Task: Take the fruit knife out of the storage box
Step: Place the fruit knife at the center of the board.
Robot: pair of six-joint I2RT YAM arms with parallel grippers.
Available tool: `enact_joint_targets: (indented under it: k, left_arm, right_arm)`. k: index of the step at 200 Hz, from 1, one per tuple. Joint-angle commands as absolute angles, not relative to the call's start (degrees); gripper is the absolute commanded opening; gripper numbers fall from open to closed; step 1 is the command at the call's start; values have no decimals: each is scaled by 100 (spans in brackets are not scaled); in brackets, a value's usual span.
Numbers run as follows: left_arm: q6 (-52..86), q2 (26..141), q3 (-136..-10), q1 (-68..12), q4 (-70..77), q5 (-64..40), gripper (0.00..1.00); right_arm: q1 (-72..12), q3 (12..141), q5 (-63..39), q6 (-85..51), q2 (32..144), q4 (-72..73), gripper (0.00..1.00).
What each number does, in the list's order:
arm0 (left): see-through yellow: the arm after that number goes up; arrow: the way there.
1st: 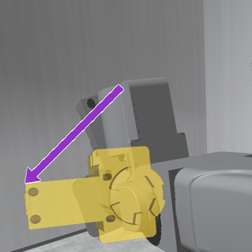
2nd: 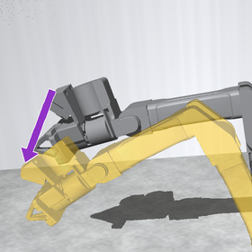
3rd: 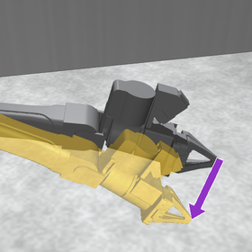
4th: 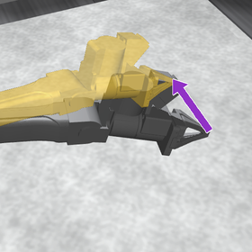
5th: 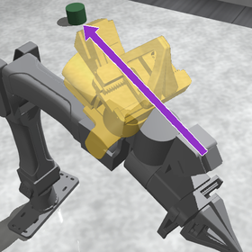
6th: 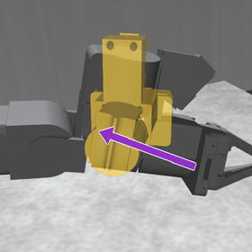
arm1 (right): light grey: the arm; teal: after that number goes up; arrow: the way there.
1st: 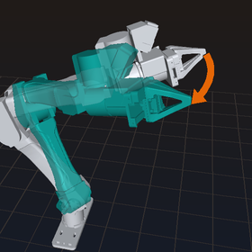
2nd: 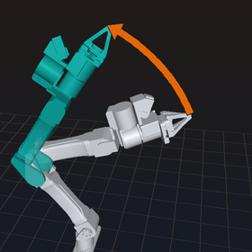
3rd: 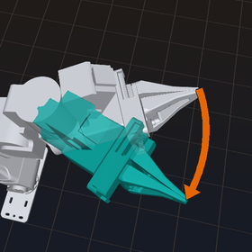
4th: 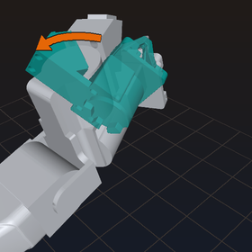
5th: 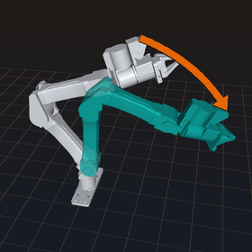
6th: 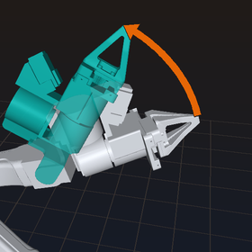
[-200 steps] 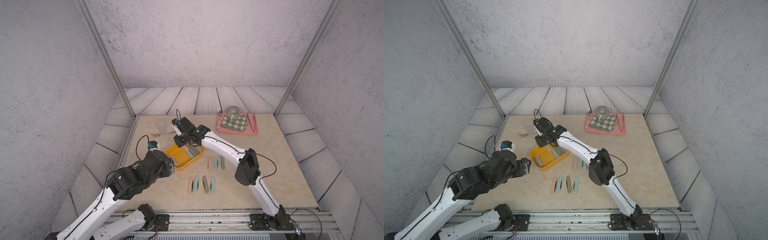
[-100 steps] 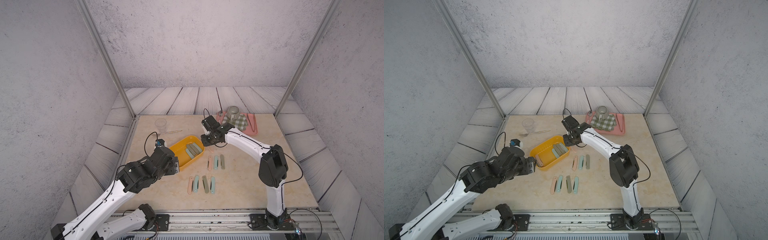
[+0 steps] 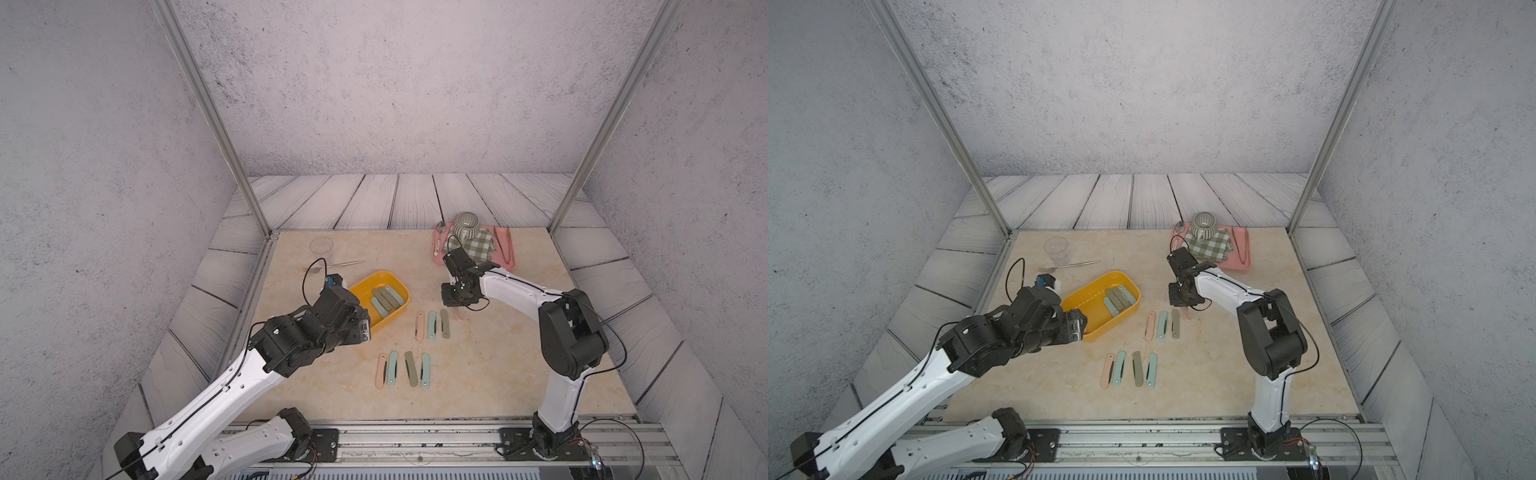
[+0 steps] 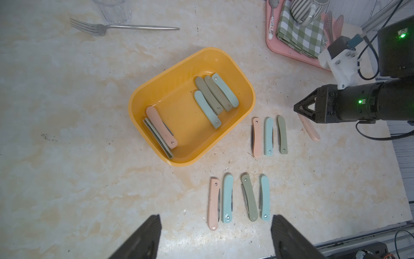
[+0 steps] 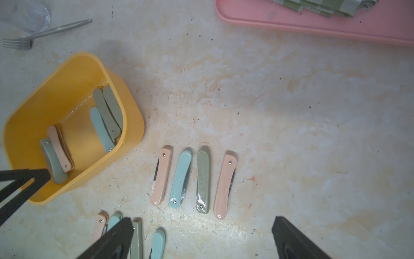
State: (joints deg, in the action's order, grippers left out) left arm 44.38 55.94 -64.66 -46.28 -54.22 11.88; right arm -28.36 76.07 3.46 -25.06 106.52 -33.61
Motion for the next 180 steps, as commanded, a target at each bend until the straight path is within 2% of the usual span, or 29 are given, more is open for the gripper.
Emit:
enact_joint_targets:
  k: [1,144,180]
  left_arm:
    - [4438,5646,-6460,-4604,-5342,1125,81]
    - [4436,6008,-6436,-4601,-5196,932,83]
    - [4449,6019,-6416,-4605,-5168,914,82]
  right_arm:
    - [-2849,7342,447,-2650,10442,-3032,12]
    - [-2711,6612,404,-2917,10736,-2453,16]
    - [-2709,6541,413,-2936,10804,-2426,24]
